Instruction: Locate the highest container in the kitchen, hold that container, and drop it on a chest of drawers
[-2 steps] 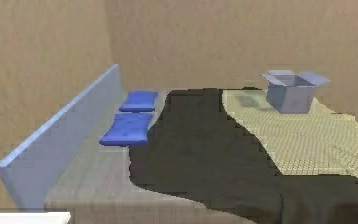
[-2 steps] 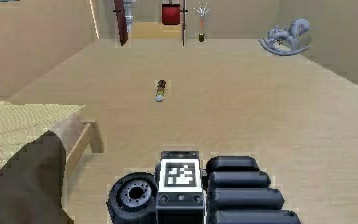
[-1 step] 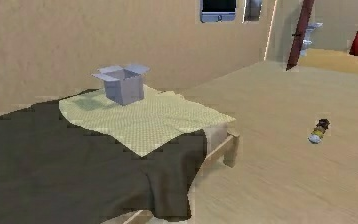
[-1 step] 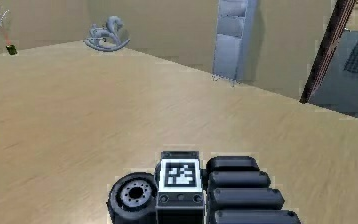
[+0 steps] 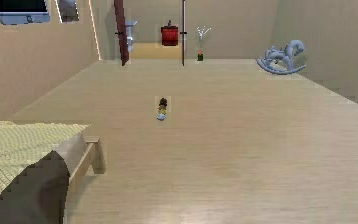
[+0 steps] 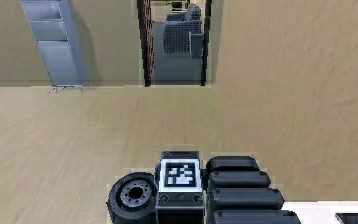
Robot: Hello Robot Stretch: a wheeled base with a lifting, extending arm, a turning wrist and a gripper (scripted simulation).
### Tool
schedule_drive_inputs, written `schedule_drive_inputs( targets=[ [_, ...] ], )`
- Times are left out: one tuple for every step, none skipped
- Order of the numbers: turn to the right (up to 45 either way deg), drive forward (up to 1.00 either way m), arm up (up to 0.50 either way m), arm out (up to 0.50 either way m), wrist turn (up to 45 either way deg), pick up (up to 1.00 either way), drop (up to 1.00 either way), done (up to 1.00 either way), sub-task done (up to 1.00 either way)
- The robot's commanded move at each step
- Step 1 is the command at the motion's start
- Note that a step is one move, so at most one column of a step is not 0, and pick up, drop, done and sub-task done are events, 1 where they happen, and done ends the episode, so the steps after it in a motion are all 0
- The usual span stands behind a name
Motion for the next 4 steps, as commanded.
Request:
schedule_drive_inputs(
  targets=[
    [3.0,0.00,0.00,0.00,0.0,0.00,0.00,0.00,0.00],
    [-45.0,0.00,0.00,0.00,0.0,0.00,0.00,0.00,0.00],
    [-45.0,0.00,0.00,0.00,0.0,0.00,0.00,0.00,0.00],
    [-12.0,0.00,0.00,0.00,0.0,0.00,0.00,0.00,0.00]
  ],
)
